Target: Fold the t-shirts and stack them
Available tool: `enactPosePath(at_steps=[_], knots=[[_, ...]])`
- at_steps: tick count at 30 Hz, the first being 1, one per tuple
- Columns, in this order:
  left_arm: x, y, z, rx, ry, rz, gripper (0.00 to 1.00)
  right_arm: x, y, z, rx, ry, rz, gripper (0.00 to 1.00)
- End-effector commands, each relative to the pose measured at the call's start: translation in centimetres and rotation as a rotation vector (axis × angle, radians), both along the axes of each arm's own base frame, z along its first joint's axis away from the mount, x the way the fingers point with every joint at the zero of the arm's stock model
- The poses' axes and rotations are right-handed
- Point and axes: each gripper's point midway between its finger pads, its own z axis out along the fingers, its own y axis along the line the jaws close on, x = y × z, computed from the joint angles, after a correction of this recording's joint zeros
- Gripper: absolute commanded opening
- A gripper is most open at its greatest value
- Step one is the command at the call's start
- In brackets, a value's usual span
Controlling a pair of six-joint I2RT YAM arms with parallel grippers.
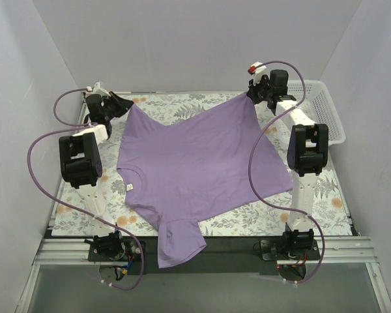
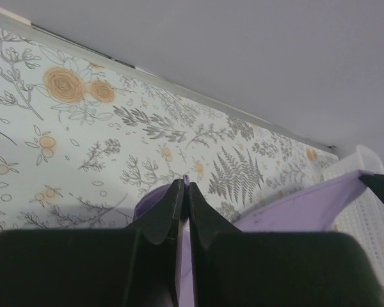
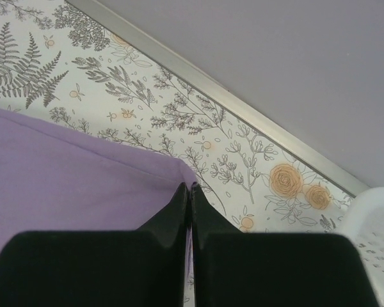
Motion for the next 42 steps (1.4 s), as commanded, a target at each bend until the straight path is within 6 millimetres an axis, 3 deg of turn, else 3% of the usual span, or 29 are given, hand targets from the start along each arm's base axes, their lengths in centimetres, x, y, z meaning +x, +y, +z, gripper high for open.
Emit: enactPosePath(at_steps=[1,2,4,6,10,14,21,25,26,33,42], knots=[[-3.0,-1.4,9.0,0.023,-0.213,-0.087,0.00,-0.7,0.3,2.5,0.071,-0.035,0.054,0.01],[-4.0,-1.5,8.1,0.013,-0.192,-0.090,0.00,-1.2,0.5,2.0,0.085,-0.017,0.079,0.01],[-5.6,-2.2,9.8,0.015,-0.235,-0.117,0.00,-1.9,0.5,2.2,0.108,-0.007,0.105,0.01],[-7.0,-2.7,9.4,0.004,-0.224,-0.135,0.00,-2.7,0.6,2.0,0.119,0.006,0.125,0.01],[-9.7,-3.4,11.2,0.013,-0.253,-0.162,0.00,-4.4,1.2,2.2,0.153,0.022,0.209,0.01],[-12.1,-4.0,11.5,0.024,-0.254,-0.180,0.00,-5.9,1.7,1.9,0.163,0.032,0.272,0.01],[-15.1,-4.8,11.6,0.038,-0.242,-0.209,0.00,-6.4,0.3,2.8,0.194,0.030,0.280,0.01],[-16.2,-4.9,11.7,0.044,-0.237,-0.210,0.00,-7.0,0.5,3.1,0.205,0.027,0.311,0.01],[-16.6,-5.0,11.4,0.043,-0.228,-0.210,0.00,-6.7,-1.1,3.0,0.204,0.026,0.284,0.01],[-20.1,-4.7,12.4,0.074,-0.237,-0.160,0.00,-6.8,-2.8,0.8,0.200,0.058,0.262,0.01],[-23.8,-5.5,11.9,0.039,-0.213,-0.162,0.00,-6.7,-3.1,-0.3,0.218,0.080,0.265,0.01]])
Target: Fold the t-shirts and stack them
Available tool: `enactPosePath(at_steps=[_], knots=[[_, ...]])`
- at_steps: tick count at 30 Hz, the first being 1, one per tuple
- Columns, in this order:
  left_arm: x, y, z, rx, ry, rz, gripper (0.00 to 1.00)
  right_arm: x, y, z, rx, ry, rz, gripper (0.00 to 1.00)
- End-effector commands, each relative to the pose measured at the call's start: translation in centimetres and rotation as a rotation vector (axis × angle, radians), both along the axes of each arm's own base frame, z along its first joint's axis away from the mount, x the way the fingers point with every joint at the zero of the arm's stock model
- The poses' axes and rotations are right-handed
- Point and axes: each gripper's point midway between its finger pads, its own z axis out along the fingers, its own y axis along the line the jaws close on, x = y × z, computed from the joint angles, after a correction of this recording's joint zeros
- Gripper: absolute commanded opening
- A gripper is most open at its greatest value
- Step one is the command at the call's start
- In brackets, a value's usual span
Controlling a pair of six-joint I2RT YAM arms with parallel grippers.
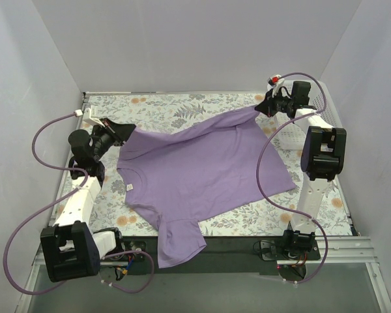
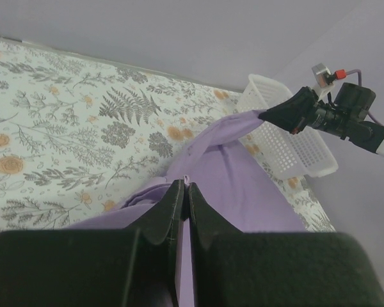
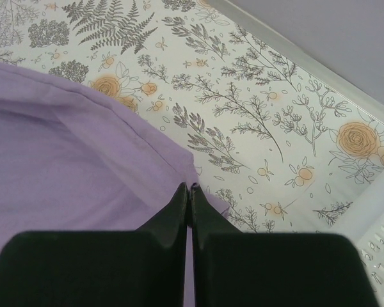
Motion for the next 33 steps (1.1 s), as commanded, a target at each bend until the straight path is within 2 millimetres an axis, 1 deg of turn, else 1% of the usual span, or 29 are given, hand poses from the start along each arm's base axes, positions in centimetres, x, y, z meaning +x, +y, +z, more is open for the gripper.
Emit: enactPosePath(at_steps=[1,8,12,18,27,33], knots=[[-1.3,0.2,-1.1,-0.009,0.040,0.021,0.00,0.2,0.2,1.2,0.010,-0.047,0.024,0.01],[-2.6,0.2,-1.9,-0.002,0.069,0.031,0.00,0.5,0.1,0.9,0.015,-0.038,0.023,0.01],[-2.9,0.1,-1.7,-0.007,0.066,0.025,0.00,0.6,0.1,1.1,0.015,-0.041,0.020,0.01],[-3.9,-0.9,-1.0,-0.014,0.052,-0.031,0.00,0.7,-0.2,0.9,0.014,-0.038,0.013,0.01],[-5.0,-1.8,-1.8,-0.048,0.088,-0.092,0.00,0.5,-0.2,0.8,0.016,-0.036,0.019,0.01],[-5.5,-2.0,-2.5,-0.059,0.117,-0.097,0.00,0.3,-0.2,0.7,0.019,-0.034,0.026,0.01]])
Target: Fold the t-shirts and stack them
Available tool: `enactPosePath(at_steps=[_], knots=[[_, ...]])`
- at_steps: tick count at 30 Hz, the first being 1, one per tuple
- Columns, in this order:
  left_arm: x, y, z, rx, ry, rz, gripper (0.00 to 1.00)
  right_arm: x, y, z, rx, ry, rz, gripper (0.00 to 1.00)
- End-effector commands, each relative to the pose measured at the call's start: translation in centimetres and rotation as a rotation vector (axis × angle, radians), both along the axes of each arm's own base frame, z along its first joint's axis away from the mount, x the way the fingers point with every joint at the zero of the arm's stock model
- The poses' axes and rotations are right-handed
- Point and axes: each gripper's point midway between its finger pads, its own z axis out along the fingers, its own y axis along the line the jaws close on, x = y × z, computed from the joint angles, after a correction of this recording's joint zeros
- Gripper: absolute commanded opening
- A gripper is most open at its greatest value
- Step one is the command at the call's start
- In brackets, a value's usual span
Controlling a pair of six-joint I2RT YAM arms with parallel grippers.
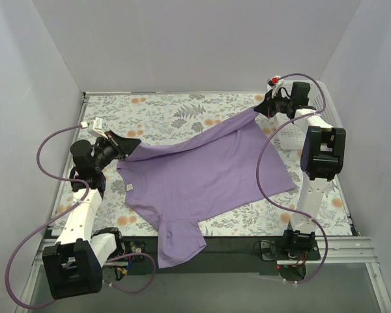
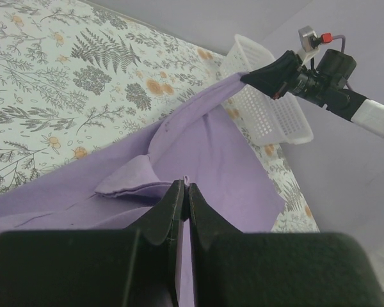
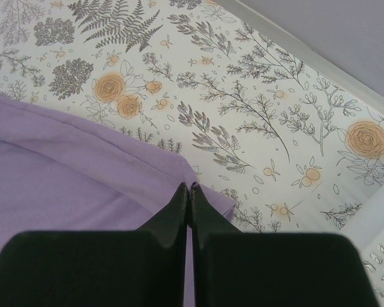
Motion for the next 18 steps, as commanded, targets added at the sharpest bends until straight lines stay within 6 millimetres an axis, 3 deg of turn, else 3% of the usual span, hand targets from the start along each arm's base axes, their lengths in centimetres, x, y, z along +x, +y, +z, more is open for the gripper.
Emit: enactPosePath(at_steps=[1,18], knots=[[-0.88,-0.22,0.18,-0.007,-0.003,-0.020,0.00,0.36,-0.09,1.05,0.008,-0.044,0.018,0.01],[-1.47,-0.75,-0.72,-0.030,0.039,-0.045,0.00,-0.12,-0.14,0.62,0.001,-0.040,0.025,0.01]])
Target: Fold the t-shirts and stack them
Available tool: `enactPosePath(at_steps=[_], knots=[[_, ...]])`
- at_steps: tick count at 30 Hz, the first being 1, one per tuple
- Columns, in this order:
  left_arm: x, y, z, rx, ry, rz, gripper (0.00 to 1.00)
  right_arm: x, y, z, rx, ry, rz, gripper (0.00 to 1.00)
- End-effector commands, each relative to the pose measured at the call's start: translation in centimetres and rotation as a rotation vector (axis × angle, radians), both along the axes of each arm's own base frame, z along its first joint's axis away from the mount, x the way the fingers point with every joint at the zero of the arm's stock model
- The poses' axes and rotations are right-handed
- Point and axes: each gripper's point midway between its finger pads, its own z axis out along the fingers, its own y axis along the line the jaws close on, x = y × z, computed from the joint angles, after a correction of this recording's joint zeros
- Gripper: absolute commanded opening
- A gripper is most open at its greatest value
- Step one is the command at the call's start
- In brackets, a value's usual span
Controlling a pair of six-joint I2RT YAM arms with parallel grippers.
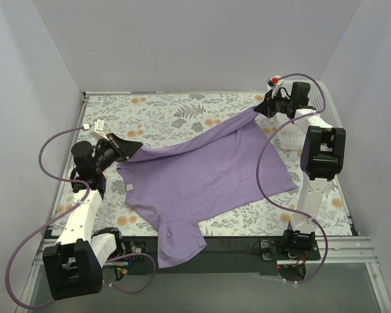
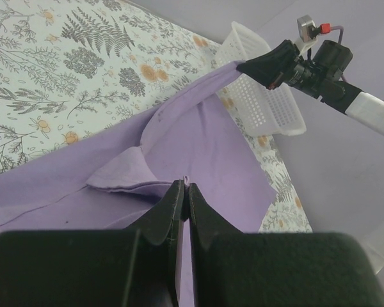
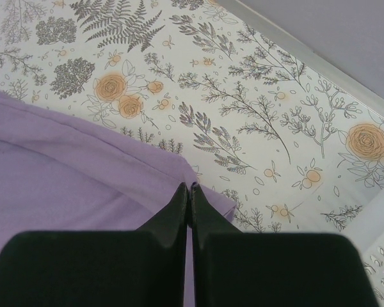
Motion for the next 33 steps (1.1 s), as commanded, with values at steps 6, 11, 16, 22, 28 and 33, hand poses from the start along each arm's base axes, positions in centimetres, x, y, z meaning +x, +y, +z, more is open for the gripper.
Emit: enactPosePath(at_steps=[6,11,16,22,28,33], knots=[[-1.0,-0.4,0.0,-0.011,0.011,-0.022,0.00,-0.4,-0.4,0.7,-0.029,-0.055,0.021,0.01],[-1.4,-0.7,0.0,-0.016,0.021,-0.034,0.00,-0.9,-0.8,1.0,-0.053,-0.081,0.030,0.01],[-1.7,-0.9,-0.5,-0.016,0.043,-0.037,0.00,-1.5,-1.3,1.1,-0.071,-0.096,0.036,0.05],[-2.0,-0.9,-0.9,-0.014,0.060,-0.035,0.00,-2.3,-1.9,1.3,-0.088,-0.115,0.049,0.11],[-2.3,-1.0,-1.4,-0.017,0.074,-0.039,0.00,-3.3,-3.0,1.1,-0.118,-0.112,0.055,0.26],[-2.5,-1.2,-1.6,-0.021,0.084,-0.048,0.00,-3.9,-3.2,1.1,-0.127,-0.102,0.066,0.48]])
